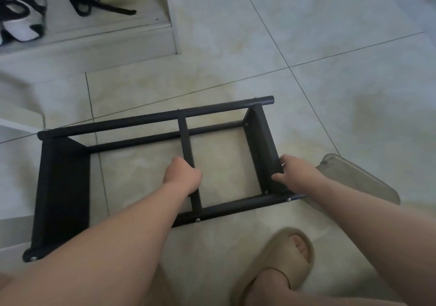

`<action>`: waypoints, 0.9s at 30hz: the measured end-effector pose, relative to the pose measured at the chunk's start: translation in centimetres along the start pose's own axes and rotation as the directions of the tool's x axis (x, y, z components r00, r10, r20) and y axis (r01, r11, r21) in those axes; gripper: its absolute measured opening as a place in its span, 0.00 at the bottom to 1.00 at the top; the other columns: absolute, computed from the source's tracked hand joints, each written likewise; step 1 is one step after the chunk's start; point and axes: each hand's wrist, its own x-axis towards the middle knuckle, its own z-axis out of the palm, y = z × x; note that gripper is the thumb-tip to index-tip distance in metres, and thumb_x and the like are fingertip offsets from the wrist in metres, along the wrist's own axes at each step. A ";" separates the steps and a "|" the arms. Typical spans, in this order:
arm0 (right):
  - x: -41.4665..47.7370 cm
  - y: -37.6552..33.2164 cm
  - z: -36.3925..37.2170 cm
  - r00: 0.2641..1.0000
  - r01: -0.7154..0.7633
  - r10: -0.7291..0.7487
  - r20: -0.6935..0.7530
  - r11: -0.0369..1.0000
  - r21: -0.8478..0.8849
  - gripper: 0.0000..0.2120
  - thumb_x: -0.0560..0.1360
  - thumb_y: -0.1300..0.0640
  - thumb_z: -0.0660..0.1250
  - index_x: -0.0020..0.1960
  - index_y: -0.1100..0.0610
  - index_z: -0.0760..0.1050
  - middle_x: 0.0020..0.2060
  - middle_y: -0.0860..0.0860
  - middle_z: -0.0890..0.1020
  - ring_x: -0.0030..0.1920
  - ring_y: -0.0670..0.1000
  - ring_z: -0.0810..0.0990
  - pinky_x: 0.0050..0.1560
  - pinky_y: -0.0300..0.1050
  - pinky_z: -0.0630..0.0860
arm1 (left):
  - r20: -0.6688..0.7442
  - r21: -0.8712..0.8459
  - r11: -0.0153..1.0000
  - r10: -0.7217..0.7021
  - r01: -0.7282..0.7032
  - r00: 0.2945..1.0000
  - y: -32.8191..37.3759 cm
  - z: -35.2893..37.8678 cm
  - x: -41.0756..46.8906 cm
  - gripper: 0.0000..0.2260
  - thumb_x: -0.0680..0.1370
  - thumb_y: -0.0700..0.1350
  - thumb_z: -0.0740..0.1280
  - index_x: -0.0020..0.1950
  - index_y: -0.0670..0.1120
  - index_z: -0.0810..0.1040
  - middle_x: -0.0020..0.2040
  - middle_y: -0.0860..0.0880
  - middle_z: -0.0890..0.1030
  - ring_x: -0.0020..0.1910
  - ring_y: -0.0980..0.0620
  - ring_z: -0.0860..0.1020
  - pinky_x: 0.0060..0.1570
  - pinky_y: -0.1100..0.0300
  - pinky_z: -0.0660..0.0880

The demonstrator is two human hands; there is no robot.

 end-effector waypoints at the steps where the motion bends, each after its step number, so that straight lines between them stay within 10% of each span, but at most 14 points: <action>1: 0.1 -0.1 -0.1 1.000 -0.006 0.006 -0.008 1.000 0.003 0.16 0.78 0.51 0.70 0.62 0.57 0.73 0.55 0.54 0.81 0.48 0.54 0.74 0.46 0.46 0.68 | 0.000 -0.002 1.000 -0.001 0.001 1.000 0.1 0.0 0.1 0.15 0.77 0.42 0.67 0.62 0.40 0.71 0.56 0.41 0.79 0.51 0.40 0.80 0.42 0.53 0.77; 10: -1.9 -1.0 -4.4 0.970 0.078 -0.031 -0.241 0.979 0.188 0.14 0.78 0.52 0.69 0.63 0.53 0.76 0.55 0.49 0.84 0.50 0.55 0.83 0.50 0.50 0.79 | -0.027 -0.198 0.980 0.025 -0.030 0.999 2.3 -1.3 -0.8 0.12 0.77 0.41 0.67 0.59 0.40 0.75 0.54 0.42 0.81 0.50 0.40 0.80 0.48 0.50 0.80; 14: -3.5 -1.4 -8.3 0.908 0.090 -0.034 -0.417 0.989 0.115 0.17 0.79 0.42 0.66 0.62 0.50 0.78 0.51 0.49 0.83 0.52 0.52 0.77 0.62 0.49 0.70 | -0.022 -0.383 0.923 0.036 -0.041 0.999 4.6 -3.5 -1.7 0.17 0.77 0.42 0.69 0.65 0.40 0.75 0.59 0.41 0.80 0.55 0.39 0.81 0.56 0.44 0.80; 18: -5.4 -2.1 -11.7 0.752 0.143 -0.058 -0.657 0.987 0.077 0.30 0.78 0.38 0.66 0.74 0.52 0.69 0.75 0.49 0.69 0.75 0.53 0.64 0.74 0.52 0.57 | -0.031 -0.531 0.845 0.054 -0.062 0.998 6.8 -5.9 -3.1 0.19 0.76 0.41 0.69 0.67 0.40 0.74 0.58 0.42 0.80 0.54 0.40 0.81 0.57 0.46 0.80; 22: -7.4 -3.6 -14.2 0.739 0.284 0.160 -0.655 0.807 0.518 0.44 0.76 0.40 0.71 0.82 0.50 0.48 0.78 0.48 0.63 0.70 0.52 0.71 0.62 0.50 0.71 | -0.042 -0.652 0.753 0.071 -0.082 0.997 8.6 -7.3 -4.5 0.20 0.76 0.39 0.70 0.67 0.38 0.73 0.59 0.41 0.80 0.50 0.42 0.81 0.56 0.46 0.81; 27: -9.2 -5.5 -17.1 0.788 0.413 0.255 -0.561 0.456 0.788 0.35 0.77 0.50 0.73 0.76 0.47 0.57 0.53 0.43 0.73 0.51 0.56 0.84 0.44 0.55 0.85 | -0.031 -0.777 0.620 0.138 -0.111 0.990 10.2 -8.1 -6.4 0.16 0.75 0.36 0.72 0.61 0.38 0.75 0.54 0.40 0.81 0.52 0.39 0.82 0.57 0.45 0.80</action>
